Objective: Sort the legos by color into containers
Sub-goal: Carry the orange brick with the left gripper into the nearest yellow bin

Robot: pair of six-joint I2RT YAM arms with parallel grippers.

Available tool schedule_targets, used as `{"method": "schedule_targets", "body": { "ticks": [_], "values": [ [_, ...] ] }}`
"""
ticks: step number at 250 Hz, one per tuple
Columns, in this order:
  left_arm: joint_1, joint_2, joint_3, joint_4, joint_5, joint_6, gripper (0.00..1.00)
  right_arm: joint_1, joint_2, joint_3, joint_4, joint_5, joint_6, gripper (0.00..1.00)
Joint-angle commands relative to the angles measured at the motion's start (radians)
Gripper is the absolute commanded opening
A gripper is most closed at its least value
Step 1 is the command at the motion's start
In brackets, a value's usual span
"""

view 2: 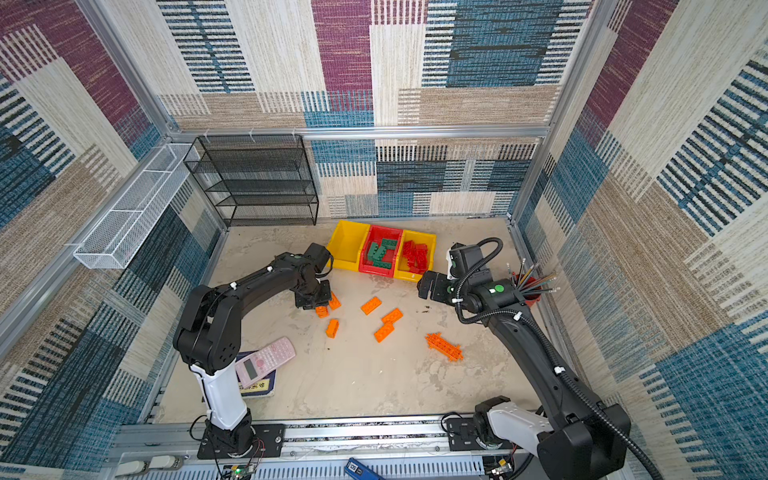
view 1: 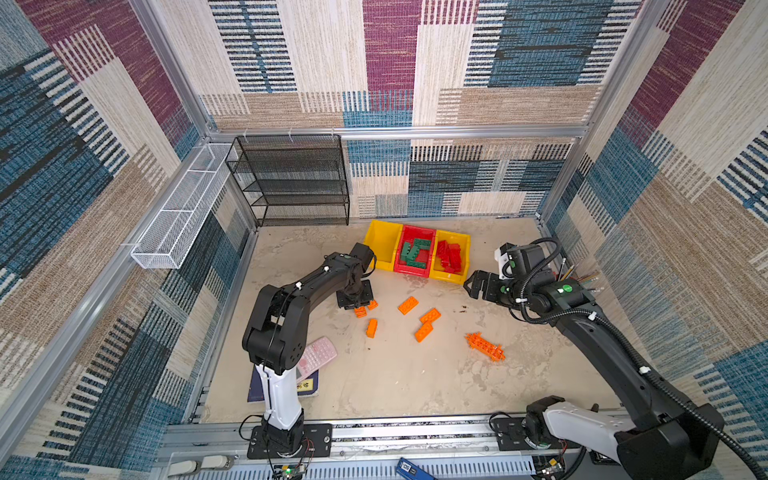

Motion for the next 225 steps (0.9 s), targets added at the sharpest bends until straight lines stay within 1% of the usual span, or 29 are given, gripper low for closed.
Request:
{"method": "schedule_targets", "body": {
  "ticks": [1,35,63,93,134,179,225],
  "values": [
    [-0.001,-0.028,0.025,-0.045,-0.011,0.019,0.2,0.001,0.008,0.001,0.043,-0.017,-0.003,1.0],
    [-0.001,-0.038,0.103,-0.057,-0.017,0.07,0.2,0.001,0.027,0.011,0.053,-0.027,-0.016,1.0],
    [-0.001,0.005,0.224,-0.055,-0.038,0.154,0.2,0.001,0.041,0.018,0.064,-0.044,-0.024,0.99],
    [-0.001,0.1,0.4,-0.069,-0.066,0.234,0.21,0.001,0.062,0.03,0.078,-0.067,-0.029,1.0],
    [-0.002,0.247,0.621,-0.042,-0.12,0.301,0.21,0.002,0.089,0.057,0.081,-0.067,-0.042,1.0],
    [0.002,0.414,0.855,-0.038,-0.161,0.319,0.21,0.001,0.119,0.076,0.078,-0.045,-0.049,1.0],
    [0.002,0.538,1.01,-0.006,-0.145,0.325,0.23,0.001,0.151,0.099,0.064,-0.013,-0.055,1.0]
  ]
}}
